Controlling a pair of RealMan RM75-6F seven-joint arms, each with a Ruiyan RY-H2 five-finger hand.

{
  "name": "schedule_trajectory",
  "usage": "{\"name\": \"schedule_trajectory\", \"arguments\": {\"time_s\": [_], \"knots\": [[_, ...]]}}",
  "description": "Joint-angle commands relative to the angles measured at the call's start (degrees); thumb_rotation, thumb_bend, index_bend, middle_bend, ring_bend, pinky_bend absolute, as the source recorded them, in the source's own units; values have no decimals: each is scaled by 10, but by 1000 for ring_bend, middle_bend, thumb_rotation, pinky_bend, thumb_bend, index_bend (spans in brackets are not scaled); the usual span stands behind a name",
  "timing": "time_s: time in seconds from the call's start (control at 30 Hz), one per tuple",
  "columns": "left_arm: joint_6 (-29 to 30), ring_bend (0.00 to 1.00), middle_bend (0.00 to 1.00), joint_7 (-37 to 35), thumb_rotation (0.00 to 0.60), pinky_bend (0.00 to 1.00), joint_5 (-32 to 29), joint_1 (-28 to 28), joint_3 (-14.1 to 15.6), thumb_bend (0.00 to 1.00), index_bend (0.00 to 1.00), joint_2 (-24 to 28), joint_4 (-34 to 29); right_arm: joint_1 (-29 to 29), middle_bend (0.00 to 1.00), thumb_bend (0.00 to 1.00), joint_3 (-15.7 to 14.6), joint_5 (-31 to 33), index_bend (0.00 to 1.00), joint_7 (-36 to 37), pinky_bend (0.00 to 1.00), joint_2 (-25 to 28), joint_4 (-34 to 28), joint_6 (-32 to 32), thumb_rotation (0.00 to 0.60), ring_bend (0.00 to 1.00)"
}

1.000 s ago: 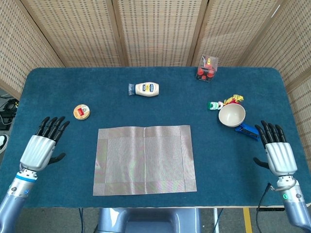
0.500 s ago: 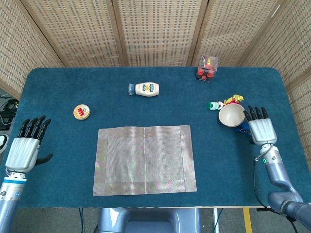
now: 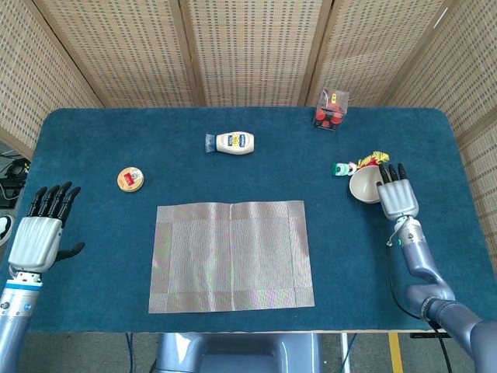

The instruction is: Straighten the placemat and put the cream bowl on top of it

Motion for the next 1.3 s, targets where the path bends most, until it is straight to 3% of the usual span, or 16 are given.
{"name": "schedule_trajectory", "arguments": {"time_s": [0.03, 0.17, 0.4, 0.6, 0.67, 0.83, 1.0, 1.3], "knots": [[-1, 0, 0, -6, 600, 0, 0, 2, -3, 0, 0, 1, 2, 10, 0, 447, -6, -11, 640, 24, 0, -27, 43, -3, 600, 0], [-6, 0, 0, -12, 600, 0, 1, 2, -6, 0, 0, 1, 5, 11, 0, 489, -15, -37, 722, 79, 0, -42, 74, 21, 600, 0], [-11, 0, 0, -16, 600, 0, 8, 4, -8, 0, 0, 1, 2, 6, 0, 492, -33, -91, 725, 199, 0, -40, 82, 96, 600, 0], [-10, 0, 0, -24, 600, 0, 16, 7, -9, 0, 0, 5, -3, 4, 0, 494, -44, -133, 727, 271, 0, 2, -5, 160, 600, 0], [-11, 0, 0, -29, 600, 0, 19, 8, -8, 0, 0, 8, -5, 6, 0, 494, -53, -160, 727, 279, 0, 35, -75, 187, 600, 0], [-15, 0, 0, -42, 600, 0, 27, 10, -7, 0, 0, 13, -7, 22, 0, 496, -64, -196, 728, 236, 0, 101, -249, 191, 600, 0], [-17, 0, 0, -61, 600, 0, 33, 12, -8, 0, 0, 20, -7, 53, 0, 495, -45, -166, 729, 155, 0, 124, -402, 128, 600, 0], [-24, 0, 0, -90, 600, 0, 28, 15, -15, 0, 0, 29, -3, 118, 0, 495, -16, -103, 729, 6, 0, 77, -470, 33, 600, 0]]}}
